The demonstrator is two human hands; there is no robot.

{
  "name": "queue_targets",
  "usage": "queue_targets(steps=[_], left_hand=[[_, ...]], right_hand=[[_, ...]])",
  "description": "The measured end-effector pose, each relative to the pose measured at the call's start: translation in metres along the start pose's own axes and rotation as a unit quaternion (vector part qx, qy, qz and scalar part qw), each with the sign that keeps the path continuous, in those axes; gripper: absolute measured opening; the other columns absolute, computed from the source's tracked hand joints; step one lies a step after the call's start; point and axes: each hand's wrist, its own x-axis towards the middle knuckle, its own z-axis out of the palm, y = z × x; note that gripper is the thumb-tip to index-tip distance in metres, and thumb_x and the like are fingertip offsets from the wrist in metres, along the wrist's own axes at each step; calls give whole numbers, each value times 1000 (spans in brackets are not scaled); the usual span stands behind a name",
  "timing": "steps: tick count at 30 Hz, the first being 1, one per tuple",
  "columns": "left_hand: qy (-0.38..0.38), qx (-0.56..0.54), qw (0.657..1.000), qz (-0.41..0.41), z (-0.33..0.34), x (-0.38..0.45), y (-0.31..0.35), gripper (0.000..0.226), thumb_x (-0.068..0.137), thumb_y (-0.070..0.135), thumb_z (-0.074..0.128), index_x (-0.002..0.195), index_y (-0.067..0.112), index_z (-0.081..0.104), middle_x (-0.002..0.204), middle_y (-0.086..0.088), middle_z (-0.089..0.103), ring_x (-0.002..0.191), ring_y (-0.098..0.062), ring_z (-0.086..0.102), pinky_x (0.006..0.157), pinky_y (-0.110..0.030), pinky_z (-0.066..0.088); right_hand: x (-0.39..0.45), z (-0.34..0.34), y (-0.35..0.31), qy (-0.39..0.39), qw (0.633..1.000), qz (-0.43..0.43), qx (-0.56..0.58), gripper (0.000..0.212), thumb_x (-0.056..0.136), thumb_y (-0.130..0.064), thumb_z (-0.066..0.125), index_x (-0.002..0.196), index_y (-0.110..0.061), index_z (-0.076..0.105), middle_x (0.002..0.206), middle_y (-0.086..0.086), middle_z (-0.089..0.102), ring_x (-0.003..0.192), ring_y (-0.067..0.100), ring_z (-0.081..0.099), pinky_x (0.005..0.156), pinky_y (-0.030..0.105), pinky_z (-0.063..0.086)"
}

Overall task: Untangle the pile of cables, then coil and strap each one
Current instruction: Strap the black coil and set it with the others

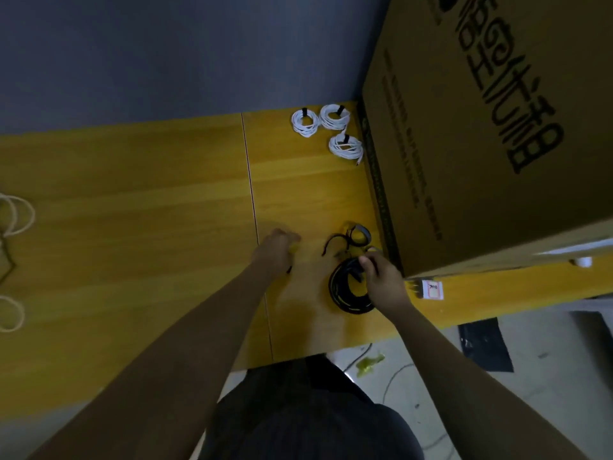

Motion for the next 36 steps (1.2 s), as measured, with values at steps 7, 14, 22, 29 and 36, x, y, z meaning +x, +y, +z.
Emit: queue_targets(steps=[7,14,22,29,36], left_hand=[[-11,30,999,15,1,11,-12,18,96,14,54,110,14,66,120,-6,58,106,-24,57,88,-37,50],[99,-65,988,104,-21,-11,-11,10,94,16,57,88,14,64,86,0,58,85,-23,59,69,-32,47],[105,-307,940,110,-82,-52,-31,21,92,12,62,73,22,64,74,7,63,67,-6,61,62,-20,48],[57,-420,900,97,-133,-97,-75,11,92,23,63,83,19,69,82,3,68,75,-8,67,69,-27,56],[-17,-497,861,108,-158,-143,-109,12,96,21,56,96,10,61,81,-3,73,72,-18,71,62,-23,57]], right_hand=[[27,12,-15,-53,998,-41,-18,29,103,-29,40,115,-11,58,83,-13,51,79,10,52,55,9,34],[40,11,-65,-32,995,-50,75,30,101,-38,39,114,-18,58,83,-13,56,71,-1,55,55,11,37],[26,28,-137,-62,987,-101,107,20,101,-34,41,102,-25,59,68,-12,53,56,-11,52,50,7,36],[-9,66,-184,-67,982,-127,126,26,102,-31,41,107,-15,61,58,-28,56,54,-10,52,50,8,37],[-51,108,-219,-6,968,-197,158,23,102,-23,41,99,-15,62,58,-26,59,55,-9,54,51,5,37]])
